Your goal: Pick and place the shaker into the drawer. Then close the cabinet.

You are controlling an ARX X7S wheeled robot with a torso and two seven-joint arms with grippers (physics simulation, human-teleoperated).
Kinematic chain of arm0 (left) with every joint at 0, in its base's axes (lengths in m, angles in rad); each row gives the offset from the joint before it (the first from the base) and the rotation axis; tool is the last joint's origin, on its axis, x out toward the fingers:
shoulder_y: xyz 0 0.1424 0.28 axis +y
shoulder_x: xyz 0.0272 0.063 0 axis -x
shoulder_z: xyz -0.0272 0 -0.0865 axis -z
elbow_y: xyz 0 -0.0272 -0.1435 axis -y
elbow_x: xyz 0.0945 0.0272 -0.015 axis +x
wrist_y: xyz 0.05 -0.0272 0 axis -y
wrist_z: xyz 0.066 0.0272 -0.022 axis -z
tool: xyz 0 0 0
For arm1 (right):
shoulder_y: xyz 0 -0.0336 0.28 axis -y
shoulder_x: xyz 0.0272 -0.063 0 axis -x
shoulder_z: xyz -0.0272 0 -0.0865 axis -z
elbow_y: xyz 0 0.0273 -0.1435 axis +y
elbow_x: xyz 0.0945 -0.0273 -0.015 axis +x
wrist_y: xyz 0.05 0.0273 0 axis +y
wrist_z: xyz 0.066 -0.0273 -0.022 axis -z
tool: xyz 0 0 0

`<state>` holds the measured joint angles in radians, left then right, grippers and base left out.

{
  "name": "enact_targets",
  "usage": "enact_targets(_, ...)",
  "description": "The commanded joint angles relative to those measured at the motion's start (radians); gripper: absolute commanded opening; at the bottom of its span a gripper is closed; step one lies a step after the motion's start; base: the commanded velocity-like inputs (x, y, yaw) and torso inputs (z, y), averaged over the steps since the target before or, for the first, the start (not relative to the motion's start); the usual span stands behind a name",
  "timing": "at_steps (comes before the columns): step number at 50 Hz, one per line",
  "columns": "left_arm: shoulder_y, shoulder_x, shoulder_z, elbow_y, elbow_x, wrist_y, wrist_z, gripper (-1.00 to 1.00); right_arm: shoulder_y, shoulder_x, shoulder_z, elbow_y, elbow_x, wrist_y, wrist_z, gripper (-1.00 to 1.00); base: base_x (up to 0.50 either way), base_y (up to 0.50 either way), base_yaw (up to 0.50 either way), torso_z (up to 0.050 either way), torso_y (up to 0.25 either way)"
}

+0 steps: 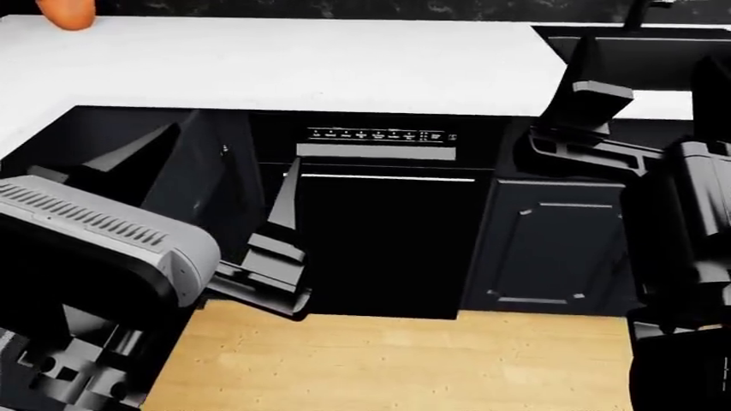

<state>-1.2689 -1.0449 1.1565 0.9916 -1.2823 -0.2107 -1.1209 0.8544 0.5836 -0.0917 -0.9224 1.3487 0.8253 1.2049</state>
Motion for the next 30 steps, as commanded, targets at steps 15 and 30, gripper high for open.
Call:
enact_targets(15,0.007,-0.004,0.004,0.0,0.008,0.006,0.004,1.0,0.016,-0.004,-0.042,0.008,0.003,0.009,-0.044,1.0,0.0,-0.5,0.0,0.0,0.0)
enact_targets(30,0.352,0.174,0.124,-0.395,0.278,0.201,0.067,1.0,-0.235,0.014,-0.238,0.232,-0.256,0.003,-0.273,1.0,0.0,-0.01,0.0,0.0,0.0)
